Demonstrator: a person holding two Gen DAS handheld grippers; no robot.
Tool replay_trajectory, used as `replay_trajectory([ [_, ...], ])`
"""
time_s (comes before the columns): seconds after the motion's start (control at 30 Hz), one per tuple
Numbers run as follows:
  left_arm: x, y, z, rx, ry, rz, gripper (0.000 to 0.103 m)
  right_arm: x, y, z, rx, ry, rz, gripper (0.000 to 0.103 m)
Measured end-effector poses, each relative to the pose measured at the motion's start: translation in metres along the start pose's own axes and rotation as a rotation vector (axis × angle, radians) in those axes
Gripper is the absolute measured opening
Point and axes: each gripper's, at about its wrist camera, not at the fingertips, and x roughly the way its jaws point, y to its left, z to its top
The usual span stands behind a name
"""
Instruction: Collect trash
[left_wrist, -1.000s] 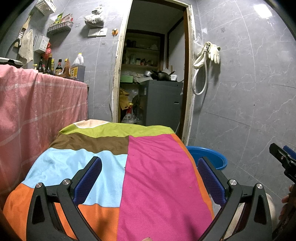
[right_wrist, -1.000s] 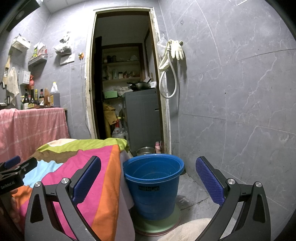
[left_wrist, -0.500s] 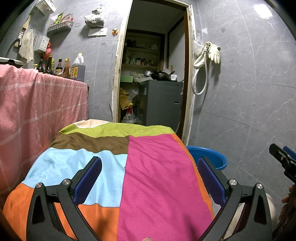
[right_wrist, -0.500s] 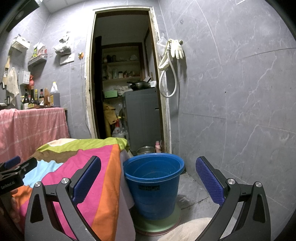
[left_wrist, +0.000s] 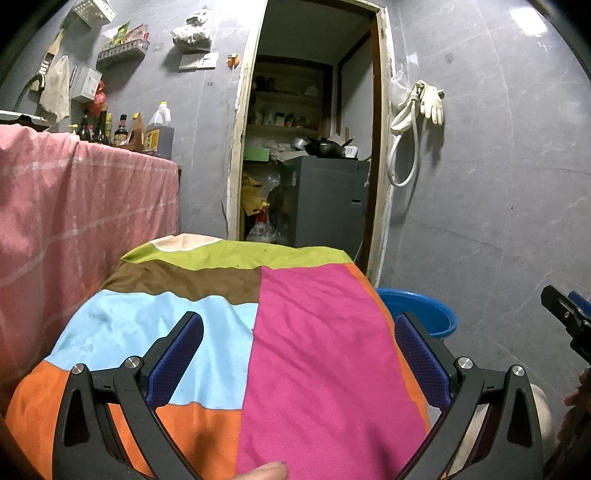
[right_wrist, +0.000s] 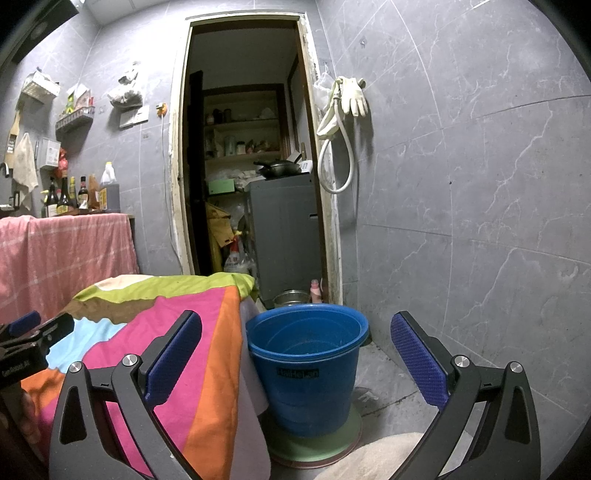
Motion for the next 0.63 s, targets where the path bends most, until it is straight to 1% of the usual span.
replay_trajectory([
  [0.63,0.0015,0.0029,-0.0012,0.001,0.015,-0.001,0.101,-0.0013,0.0024,-0.001,-0.001,0.007,0.0,0.103],
])
